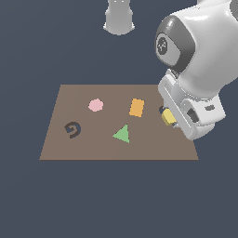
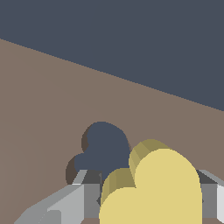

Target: Insert a designated object into the corresponding slot on a board.

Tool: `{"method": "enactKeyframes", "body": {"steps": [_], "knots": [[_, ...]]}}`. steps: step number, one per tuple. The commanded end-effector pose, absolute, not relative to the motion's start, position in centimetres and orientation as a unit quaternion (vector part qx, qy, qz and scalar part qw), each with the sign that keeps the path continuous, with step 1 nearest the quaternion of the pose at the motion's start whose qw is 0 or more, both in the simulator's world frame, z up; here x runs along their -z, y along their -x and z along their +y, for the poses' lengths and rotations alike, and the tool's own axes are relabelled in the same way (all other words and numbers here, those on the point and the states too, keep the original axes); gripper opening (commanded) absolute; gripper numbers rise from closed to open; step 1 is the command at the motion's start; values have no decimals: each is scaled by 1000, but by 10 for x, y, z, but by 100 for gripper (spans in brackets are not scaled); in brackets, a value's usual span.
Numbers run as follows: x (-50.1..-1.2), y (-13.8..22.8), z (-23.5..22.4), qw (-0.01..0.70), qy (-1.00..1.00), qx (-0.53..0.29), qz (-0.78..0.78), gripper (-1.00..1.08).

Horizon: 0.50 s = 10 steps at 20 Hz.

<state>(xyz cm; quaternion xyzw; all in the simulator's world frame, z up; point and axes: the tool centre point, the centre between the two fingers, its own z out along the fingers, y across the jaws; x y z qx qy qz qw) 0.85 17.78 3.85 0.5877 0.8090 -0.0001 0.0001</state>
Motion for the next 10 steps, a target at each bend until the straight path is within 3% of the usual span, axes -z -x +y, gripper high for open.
{"method": "enactKeyframes", "body": {"steps": [1, 10], "knots": [[-39, 1, 179, 0, -556, 0, 831, -100], [-40, 21, 178, 0, -486, 0, 874, -100]]}}
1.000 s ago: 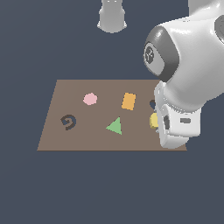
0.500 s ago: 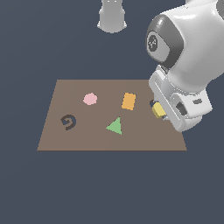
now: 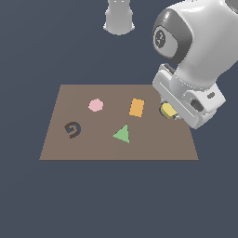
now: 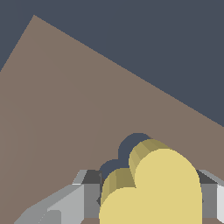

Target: Insert a designated object into the corresponding slot on a board.

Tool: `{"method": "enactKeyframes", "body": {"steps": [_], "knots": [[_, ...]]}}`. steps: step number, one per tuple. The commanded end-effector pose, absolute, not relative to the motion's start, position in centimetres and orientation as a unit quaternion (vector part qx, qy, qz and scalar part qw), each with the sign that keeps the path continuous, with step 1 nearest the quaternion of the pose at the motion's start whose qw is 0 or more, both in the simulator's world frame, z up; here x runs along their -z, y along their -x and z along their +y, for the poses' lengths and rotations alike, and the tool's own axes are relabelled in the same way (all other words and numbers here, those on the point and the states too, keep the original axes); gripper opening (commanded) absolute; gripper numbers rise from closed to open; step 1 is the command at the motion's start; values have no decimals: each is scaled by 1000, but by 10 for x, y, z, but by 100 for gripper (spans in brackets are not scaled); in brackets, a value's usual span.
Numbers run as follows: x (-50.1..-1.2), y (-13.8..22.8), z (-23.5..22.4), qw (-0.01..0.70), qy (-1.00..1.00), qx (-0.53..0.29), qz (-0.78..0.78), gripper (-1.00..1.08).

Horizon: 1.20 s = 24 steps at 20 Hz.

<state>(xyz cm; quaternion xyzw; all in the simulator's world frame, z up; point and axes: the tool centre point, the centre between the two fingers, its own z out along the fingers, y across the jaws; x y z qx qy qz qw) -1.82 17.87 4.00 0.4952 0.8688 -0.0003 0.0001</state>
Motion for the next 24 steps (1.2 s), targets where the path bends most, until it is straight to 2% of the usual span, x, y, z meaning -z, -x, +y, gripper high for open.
{"method": "enactKeyframes", "body": {"steps": [1, 14, 15, 24], "knots": [[-40, 22, 178, 0, -482, 0, 876, -100], [-30, 24, 177, 0, -473, 0, 881, -100], [-30, 24, 177, 0, -473, 0, 881, 100], [-30, 24, 177, 0, -473, 0, 881, 100]]}}
